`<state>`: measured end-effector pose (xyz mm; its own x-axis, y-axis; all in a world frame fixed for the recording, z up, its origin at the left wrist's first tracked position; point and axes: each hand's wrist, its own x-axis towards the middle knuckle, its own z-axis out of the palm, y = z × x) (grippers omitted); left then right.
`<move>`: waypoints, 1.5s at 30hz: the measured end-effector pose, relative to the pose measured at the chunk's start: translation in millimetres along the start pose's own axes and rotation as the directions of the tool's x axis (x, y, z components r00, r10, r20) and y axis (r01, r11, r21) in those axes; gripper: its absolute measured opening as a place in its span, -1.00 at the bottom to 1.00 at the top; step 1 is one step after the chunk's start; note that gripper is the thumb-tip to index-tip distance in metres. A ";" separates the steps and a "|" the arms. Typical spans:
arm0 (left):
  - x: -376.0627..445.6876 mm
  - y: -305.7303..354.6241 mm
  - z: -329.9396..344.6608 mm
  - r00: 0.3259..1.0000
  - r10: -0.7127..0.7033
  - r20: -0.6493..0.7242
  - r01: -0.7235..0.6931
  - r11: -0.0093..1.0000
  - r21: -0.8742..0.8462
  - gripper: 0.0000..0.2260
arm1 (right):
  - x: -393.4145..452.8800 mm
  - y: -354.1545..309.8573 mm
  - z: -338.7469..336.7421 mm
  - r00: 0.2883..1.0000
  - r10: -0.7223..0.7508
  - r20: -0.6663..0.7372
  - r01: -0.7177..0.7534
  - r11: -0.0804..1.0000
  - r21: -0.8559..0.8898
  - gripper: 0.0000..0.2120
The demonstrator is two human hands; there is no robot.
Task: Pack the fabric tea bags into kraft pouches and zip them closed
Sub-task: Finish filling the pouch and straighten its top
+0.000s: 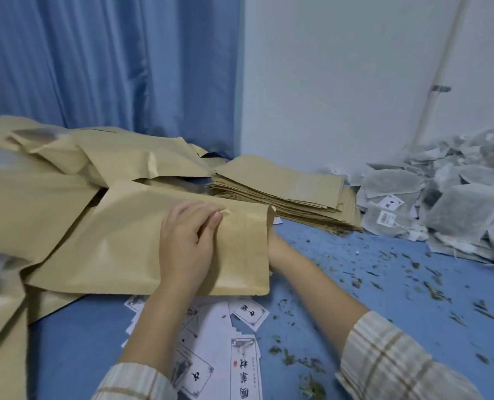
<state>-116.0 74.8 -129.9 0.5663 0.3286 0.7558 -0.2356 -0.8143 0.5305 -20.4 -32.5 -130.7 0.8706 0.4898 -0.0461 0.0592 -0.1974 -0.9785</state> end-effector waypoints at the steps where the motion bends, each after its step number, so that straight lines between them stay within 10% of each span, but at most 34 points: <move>1: 0.8 -1.9 -0.7 1.000 -0.003 -0.011 0.003 1.000 0.008 -0.79 | 2.1 5.0 -10.8 0.996 -0.066 -0.054 0.065 0.998 -0.015 -0.55; 6: 3.1 -8.2 -1.7 1.000 -0.001 -0.026 0.002 1.000 0.027 -0.80 | -4.2 34.5 -59.8 0.940 -0.259 -0.222 0.129 0.872 -0.472 -0.74; 10: 2.8 -8.9 0.2 1.000 0.009 -0.030 -0.009 1.000 0.018 -0.81 | -4.7 50.5 -63.9 0.980 -0.176 0.096 0.184 0.604 -0.775 -0.60; 19: 0.0 -11.9 3.1 0.997 0.043 -0.062 -0.041 0.999 0.029 -0.79 | -6.5 56.5 -60.7 0.917 -0.374 0.138 0.339 0.549 -0.764 -0.66; 29: -1.7 -12.2 3.9 0.994 0.054 -0.090 -0.050 0.998 0.050 -0.78 | -12.6 52.7 -91.3 0.969 -0.242 0.057 0.189 0.566 -0.803 -0.64; 32: -1.9 -10.7 4.4 0.996 0.038 -0.075 -0.033 0.997 0.064 -0.77 | -11.3 47.9 -100.0 0.992 -0.125 -0.018 0.072 0.678 -0.731 -0.72; 36: -2.1 -9.1 4.4 0.997 0.038 -0.070 -0.034 0.998 0.057 -0.79 | -21.2 46.9 -113.2 0.995 -0.011 -0.101 -0.006 0.987 -0.160 -0.94; 41: -2.2 -7.4 5.8 0.997 0.018 -0.077 -0.014 0.999 0.043 -0.79 | -40.4 41.8 -122.8 0.997 -0.035 0.069 0.019 0.974 0.225 -0.79; 45: -6.0 5.5 12.5 0.996 0.010 -0.088 -0.011 1.000 -0.012 -0.79 | -47.6 25.8 -104.3 0.965 -0.092 0.248 0.069 0.993 0.101 -0.79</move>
<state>-110.9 62.4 -136.3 0.4919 0.3614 0.7921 -0.2515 -0.8120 0.5267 -9.4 -149.5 -132.8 0.7135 0.7007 -0.0045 0.0694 -0.0770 -0.9946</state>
